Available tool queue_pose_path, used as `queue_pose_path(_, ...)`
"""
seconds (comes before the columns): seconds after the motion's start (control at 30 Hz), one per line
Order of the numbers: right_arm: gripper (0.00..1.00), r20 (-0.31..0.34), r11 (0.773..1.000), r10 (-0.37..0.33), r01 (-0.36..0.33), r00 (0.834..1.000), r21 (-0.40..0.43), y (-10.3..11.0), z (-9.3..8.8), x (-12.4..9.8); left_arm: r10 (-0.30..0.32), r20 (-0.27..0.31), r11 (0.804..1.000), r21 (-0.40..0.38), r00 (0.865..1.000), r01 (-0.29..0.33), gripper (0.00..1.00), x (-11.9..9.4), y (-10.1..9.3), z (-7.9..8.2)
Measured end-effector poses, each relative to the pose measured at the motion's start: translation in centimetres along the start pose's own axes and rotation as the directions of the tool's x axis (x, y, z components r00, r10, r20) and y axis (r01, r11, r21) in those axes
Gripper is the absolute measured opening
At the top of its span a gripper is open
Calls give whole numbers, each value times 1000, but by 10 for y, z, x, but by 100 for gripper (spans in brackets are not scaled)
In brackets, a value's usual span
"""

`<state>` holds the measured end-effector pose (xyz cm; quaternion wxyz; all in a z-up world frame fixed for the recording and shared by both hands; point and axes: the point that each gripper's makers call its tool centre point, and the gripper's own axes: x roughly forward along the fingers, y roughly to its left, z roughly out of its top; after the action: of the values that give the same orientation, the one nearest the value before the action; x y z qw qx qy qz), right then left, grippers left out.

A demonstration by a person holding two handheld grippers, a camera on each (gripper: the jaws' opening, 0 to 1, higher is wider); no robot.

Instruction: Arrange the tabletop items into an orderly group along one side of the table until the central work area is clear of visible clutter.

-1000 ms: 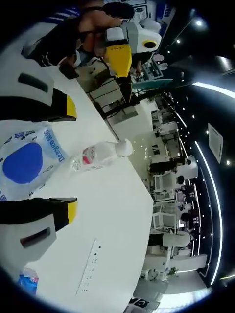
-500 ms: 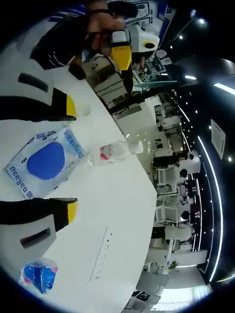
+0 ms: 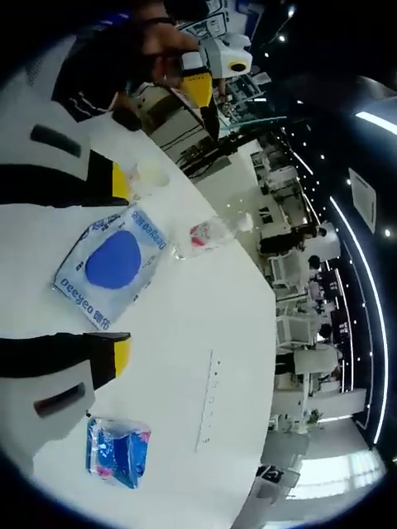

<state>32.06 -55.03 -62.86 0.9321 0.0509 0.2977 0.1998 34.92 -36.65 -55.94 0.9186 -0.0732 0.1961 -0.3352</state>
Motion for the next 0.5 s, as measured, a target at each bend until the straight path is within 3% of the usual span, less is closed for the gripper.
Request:
queue_pose_path(0.17,61,2,999,-24,24,1000,25,1,-5,-8,-21,-8,1000,6,1000,21,81,-1,-5,-2)
queue_pose_path(0.5,59,18,979,-105,100,994,177,-3,-19,-25,-88,-34,996,3,996,88,80,0,-22,-11)
